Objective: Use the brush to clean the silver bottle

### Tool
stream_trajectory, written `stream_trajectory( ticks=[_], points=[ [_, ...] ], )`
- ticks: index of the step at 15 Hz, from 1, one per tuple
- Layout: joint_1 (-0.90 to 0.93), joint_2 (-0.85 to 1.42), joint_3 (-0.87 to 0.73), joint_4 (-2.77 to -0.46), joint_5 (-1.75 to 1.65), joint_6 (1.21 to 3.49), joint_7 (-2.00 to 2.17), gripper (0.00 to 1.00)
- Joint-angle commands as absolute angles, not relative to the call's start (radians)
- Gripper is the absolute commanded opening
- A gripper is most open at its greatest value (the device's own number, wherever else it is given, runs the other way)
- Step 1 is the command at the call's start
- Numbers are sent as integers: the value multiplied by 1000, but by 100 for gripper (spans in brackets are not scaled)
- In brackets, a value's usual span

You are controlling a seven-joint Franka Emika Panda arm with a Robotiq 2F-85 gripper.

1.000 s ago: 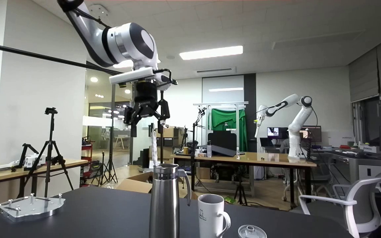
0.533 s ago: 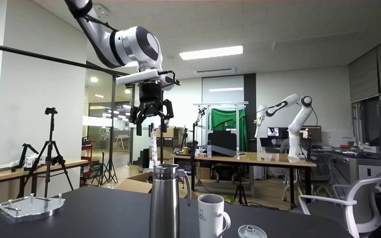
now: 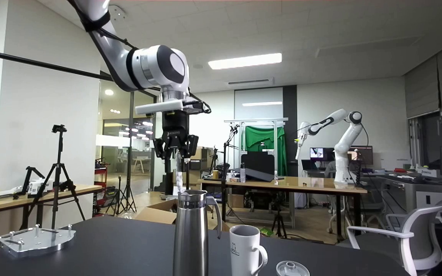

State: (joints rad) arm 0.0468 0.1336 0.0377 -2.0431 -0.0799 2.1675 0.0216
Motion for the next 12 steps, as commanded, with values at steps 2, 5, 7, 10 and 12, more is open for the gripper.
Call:
stream_trajectory(
  ticks=[2,5,7,10,12],
  points=[
    [32,104,30,-2114,-36,2256,15,19],
    [17,98,14,-2139,-33,2278,20,0],
    [7,90,8,-2136,-22,2265,15,4],
    [-1,54,9,-2117,-1,2229,-10,4],
    [-3,20,9,-2099,13,2196,-32,4]
  ],
)
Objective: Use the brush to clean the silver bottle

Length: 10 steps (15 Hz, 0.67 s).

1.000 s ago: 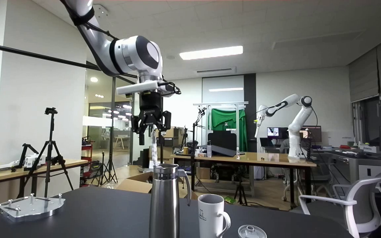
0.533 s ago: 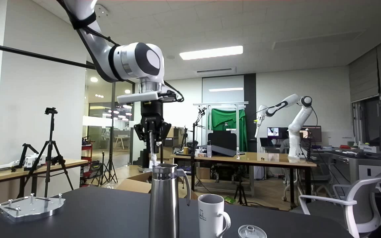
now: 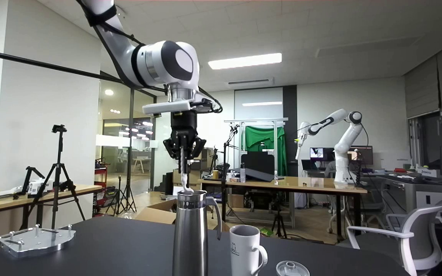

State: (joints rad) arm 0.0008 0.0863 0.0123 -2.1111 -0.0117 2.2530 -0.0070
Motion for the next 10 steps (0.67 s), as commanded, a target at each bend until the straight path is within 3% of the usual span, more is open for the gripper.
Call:
stream_trajectory(
  ticks=[1,10],
  points=[
    [-3,4,9,-2087,21,2173,-43,4],
    [-11,22,-10,-2068,30,2121,-61,4]
  ],
)
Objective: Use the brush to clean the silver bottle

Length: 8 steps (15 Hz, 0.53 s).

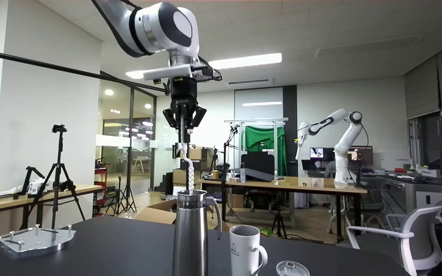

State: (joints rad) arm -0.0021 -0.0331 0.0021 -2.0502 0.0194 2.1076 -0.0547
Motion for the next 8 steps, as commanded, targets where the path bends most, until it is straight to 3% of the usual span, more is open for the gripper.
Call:
stream_trajectory(
  ticks=[1,8],
  points=[
    [-14,48,-12,-2093,23,2142,-56,4],
    [-1,99,-6,-2097,-22,2212,-25,4]
  ],
)
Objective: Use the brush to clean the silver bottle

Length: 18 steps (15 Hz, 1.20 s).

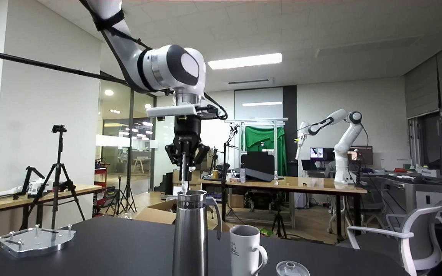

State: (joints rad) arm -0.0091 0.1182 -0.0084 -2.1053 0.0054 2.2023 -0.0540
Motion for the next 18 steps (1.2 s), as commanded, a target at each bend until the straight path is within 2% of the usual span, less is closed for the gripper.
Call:
stream_trajectory(
  ticks=[1,7,14,18],
  points=[
    [0,79,-2,-2087,-18,2198,-40,4],
    [2,6,3,-2047,2,2185,-58,4],
    [-11,147,1,-2120,40,2187,-110,4],
    [-11,111,0,-2063,24,2140,-115,4]
  ],
)
